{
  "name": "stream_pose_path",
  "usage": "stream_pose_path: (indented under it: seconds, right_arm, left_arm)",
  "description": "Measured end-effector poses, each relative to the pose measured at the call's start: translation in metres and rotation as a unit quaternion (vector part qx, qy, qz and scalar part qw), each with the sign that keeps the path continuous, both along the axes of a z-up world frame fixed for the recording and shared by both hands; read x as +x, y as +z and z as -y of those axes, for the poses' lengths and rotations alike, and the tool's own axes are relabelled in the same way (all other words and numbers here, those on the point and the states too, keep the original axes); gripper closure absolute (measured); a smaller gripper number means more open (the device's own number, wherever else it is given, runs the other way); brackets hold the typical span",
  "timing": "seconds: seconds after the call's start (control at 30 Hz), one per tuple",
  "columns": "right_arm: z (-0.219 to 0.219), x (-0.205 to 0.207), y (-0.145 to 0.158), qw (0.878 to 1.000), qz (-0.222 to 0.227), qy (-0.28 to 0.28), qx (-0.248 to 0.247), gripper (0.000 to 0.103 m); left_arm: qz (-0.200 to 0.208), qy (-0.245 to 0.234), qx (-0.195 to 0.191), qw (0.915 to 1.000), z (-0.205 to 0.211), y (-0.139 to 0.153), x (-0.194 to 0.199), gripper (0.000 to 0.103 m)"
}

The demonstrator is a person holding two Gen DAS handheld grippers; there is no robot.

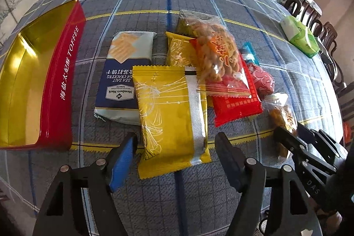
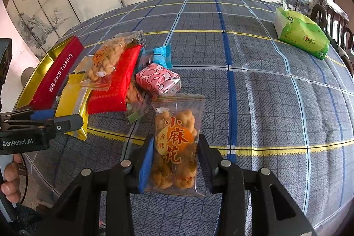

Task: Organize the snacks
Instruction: 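Grasp the yellow biscuit pack with the left tool while the right tool grasps the clear twisted-snack bag, then carry the yellow biscuit pack into the gold tin and open the left tool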

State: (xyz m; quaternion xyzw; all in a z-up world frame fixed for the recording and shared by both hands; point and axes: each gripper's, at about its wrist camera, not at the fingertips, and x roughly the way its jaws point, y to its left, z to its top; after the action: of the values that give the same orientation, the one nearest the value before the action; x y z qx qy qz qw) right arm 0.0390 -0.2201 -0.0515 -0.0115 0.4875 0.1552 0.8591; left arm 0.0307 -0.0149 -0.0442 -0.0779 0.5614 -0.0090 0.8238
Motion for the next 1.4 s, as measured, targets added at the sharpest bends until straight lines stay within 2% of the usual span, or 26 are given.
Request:
stream_pose_path:
  seconds: [0.27,0.4,0.53,1.1,1.23,1.4]
  right_arm:
    - [0.002,-0.001,0.0,1.0,0.001,0.001,0.006,0.063]
    - [0.002,-0.002,0.001,1.0,0.0,0.0,0.006,0.063]
    - [0.002,-0.002,0.001,1.0,0.0,0.0,0.003,0.063]
    - [-0.009,0.002,0.0,1.0,-0.006,-0.003,-0.031,0.064]
    - [-0.013,0.003,0.0,0.999,-0.009,-0.005,-0.044,0.065]
    - [-0.017,0.004,0.0,0.998,-0.012,-0.007,-0.063,0.065]
  left_arm:
    - [-0.007,0.008,0.024,0.9997,0.004,-0.007,0.015,0.037]
    - [-0.004,0.005,0.034,0.9994,0.002,-0.006,0.014,0.05]
    - [-0.004,0.002,0.024,0.9997,-0.002,-0.005,0.011,0.054]
    - [0.02,-0.04,0.014,0.9989,-0.015,0.026,-0.025,0.055]
    - [0.037,-0.043,0.016,0.9983,-0.02,0.038,-0.03,0.055]
    - [0.067,-0.029,0.024,0.9971,-0.045,0.059,-0.033,0.055]
